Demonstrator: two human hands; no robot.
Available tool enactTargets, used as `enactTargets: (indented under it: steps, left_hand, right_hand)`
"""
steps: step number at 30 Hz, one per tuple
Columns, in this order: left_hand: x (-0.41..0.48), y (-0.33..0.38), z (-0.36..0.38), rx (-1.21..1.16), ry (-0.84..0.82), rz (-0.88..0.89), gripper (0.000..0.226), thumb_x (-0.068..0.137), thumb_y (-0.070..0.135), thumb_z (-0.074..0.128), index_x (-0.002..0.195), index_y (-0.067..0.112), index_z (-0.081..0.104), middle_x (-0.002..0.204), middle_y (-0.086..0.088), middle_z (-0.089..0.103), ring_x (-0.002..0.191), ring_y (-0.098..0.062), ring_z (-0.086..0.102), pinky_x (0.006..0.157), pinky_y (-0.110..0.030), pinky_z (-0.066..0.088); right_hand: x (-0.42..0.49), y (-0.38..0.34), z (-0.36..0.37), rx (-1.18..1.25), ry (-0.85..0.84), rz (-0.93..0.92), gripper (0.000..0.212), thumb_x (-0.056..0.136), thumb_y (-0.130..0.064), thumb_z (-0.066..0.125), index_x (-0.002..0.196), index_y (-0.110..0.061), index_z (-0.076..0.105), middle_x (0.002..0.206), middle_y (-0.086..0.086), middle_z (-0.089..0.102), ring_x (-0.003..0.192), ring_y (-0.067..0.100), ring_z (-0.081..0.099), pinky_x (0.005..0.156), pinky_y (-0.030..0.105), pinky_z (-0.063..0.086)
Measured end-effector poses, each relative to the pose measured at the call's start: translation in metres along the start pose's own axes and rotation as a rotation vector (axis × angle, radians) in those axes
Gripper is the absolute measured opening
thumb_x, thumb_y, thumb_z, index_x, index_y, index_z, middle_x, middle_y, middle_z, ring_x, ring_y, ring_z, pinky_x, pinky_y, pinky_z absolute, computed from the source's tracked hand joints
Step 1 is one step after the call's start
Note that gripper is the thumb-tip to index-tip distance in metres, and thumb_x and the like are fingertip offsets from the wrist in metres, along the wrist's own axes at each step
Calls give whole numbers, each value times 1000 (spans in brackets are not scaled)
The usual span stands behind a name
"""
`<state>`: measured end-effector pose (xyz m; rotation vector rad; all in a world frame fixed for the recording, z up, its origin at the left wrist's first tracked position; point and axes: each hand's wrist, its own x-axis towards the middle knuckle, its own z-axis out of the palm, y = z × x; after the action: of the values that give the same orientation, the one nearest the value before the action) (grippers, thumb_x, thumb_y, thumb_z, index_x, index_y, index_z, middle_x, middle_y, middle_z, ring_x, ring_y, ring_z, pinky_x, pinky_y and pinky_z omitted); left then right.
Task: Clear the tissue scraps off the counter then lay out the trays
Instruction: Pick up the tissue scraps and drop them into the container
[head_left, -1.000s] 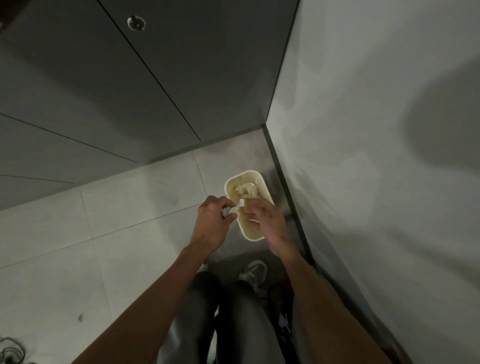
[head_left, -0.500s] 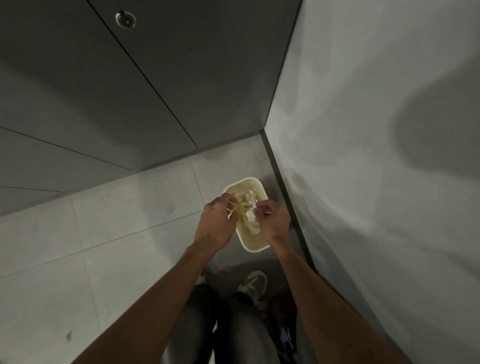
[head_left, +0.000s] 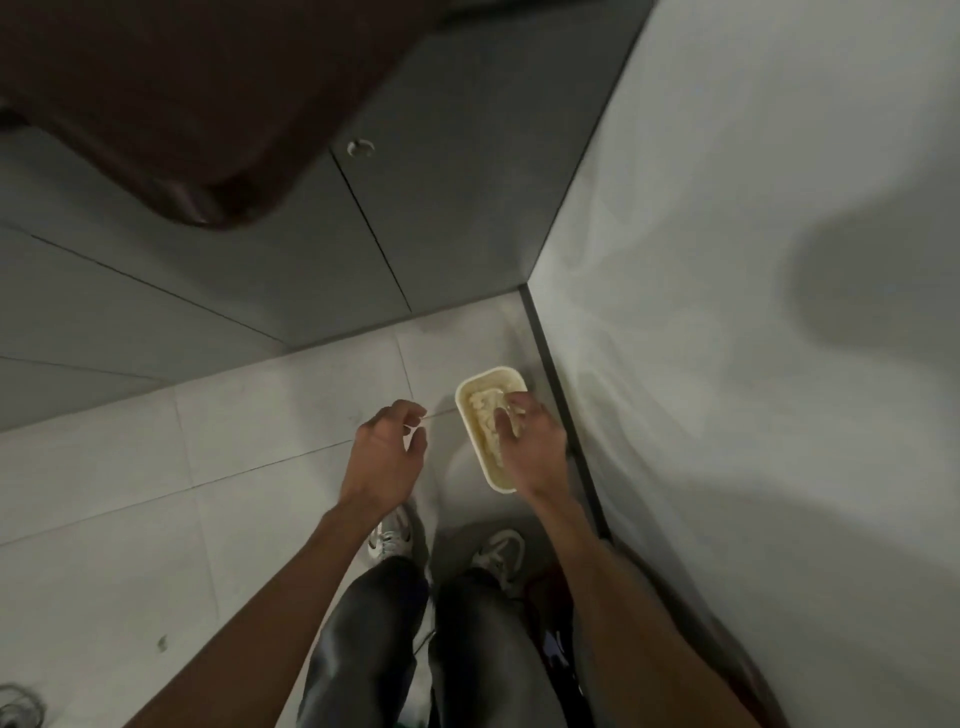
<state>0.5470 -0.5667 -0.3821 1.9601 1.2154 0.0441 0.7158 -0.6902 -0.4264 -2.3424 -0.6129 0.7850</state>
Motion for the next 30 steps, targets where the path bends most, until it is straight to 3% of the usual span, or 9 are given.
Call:
enactTargets:
  steps: [8, 17, 23, 27, 30]
  left_hand:
    - [-77, 59, -145, -66, 56, -10, 24, 96, 14, 63, 118, 22, 66, 108, 6, 70, 99, -11, 66, 92, -33, 57]
    - [-130, 83, -296, -128, 197, 40, 24, 95, 11, 66, 116, 23, 67, 103, 10, 71, 93, -4, 66, 87, -29, 58]
    - [-142, 72, -377, -182, 327, 31, 19, 95, 14, 65, 110, 24, 71, 97, 15, 73, 90, -1, 67, 84, -30, 59]
    - [-136, 64, -416, -216, 401, -4, 16, 97, 17, 62, 107, 25, 71, 97, 18, 72, 90, 1, 68, 80, -31, 60]
    - [-124, 56, -442, -230, 440, -30, 15, 97, 17, 63, 105, 26, 71, 94, 18, 72, 87, 2, 67, 79, -30, 60]
  right_hand:
    - [-104, -166, -86, -16, 15, -172, 26, 103, -47, 57, 125, -35, 60, 110, -6, 74, 97, 15, 70, 85, 34, 60]
    - [-193, -325, -114, 46, 17, -221, 27, 101, -49, 61, 126, -40, 62, 120, -23, 68, 110, 5, 65, 98, 42, 58]
    - [-220, -411, -110, 103, -18, -283, 24, 101, -47, 62, 122, -36, 66, 117, -21, 67, 109, 1, 63, 97, 30, 54]
    - [-211, -454, -97, 120, -33, -356, 22, 99, -41, 68, 119, -32, 70, 109, -21, 71, 99, -7, 64, 88, 16, 52]
    - [-192, -483, -86, 107, -86, -405, 21, 98, -40, 69, 117, -31, 70, 103, -19, 71, 96, -5, 66, 84, 18, 55]
